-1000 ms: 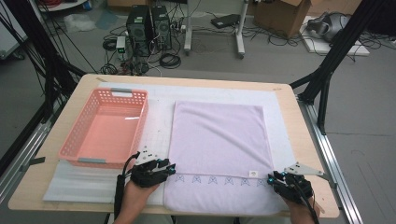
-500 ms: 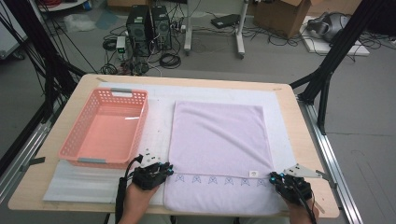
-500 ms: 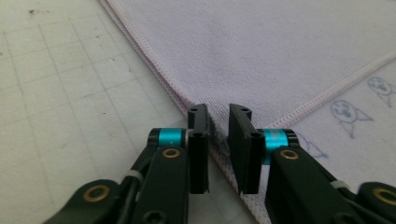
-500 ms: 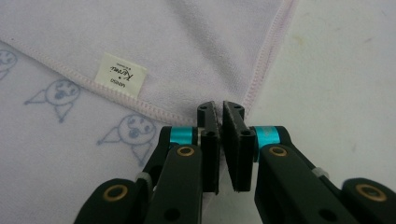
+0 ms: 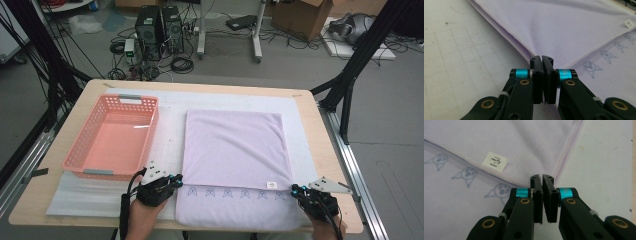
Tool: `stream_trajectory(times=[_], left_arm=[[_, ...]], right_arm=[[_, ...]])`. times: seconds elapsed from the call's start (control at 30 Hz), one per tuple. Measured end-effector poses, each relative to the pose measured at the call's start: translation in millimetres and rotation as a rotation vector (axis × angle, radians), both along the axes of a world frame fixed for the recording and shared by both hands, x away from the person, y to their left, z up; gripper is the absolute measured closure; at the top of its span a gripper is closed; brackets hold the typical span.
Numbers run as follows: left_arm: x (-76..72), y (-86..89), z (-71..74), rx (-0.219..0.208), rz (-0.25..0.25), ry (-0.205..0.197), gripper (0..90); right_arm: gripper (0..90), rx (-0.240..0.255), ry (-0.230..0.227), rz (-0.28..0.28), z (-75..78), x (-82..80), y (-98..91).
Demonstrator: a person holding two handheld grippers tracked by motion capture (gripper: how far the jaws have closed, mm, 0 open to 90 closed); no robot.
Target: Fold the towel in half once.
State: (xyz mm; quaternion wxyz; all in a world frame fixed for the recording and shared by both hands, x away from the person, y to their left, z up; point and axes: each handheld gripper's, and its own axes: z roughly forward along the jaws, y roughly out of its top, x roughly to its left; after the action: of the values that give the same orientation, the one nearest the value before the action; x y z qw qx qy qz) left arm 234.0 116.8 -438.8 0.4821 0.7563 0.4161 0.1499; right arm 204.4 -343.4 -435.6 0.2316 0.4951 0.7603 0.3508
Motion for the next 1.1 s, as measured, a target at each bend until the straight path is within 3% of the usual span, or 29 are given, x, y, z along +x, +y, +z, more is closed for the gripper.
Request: stream_trajectory(times=[0.3, 0.53, 0.73, 0.8, 0.83, 0.9, 1.1], left_arm=[[2.1, -0.5, 0.5, -0.005, -0.006, -0.010, 85.6], [6.9, 1.3, 0.6, -0.025, 0.004, 0.006, 78.4], [10.1, -5.6, -5.1, 0.021, 0.003, 0.030, 77.3], [9.5, -7.7, -5.1, 0.045, 0.005, 0.018, 80.7], [9.2, -8.2, -4.8, 0.049, 0.001, 0.013, 85.6], [8.2, -8.9, -3.3, 0.049, -0.002, -0.006, 86.8], [6.5, -5.4, 0.4, 0.011, -0.009, -0.037, 87.1]], right_arm=[[87.2, 0.014, -0.003, 0.003, 1.7, -1.7, -0.2], [87.2, 0.010, 0.000, 0.012, 0.8, 0.4, 2.1], [87.0, 0.008, -0.001, 0.015, 0.8, 0.2, 2.9], [87.1, 0.006, 0.001, 0.016, 0.8, 0.2, 2.8], [87.0, 0.007, 0.000, 0.016, 0.8, 0.2, 2.8], [87.0, 0.006, 0.001, 0.017, 0.7, 0.1, 2.6], [86.9, 0.009, -0.002, 0.017, 1.2, 0.0, 3.0]])
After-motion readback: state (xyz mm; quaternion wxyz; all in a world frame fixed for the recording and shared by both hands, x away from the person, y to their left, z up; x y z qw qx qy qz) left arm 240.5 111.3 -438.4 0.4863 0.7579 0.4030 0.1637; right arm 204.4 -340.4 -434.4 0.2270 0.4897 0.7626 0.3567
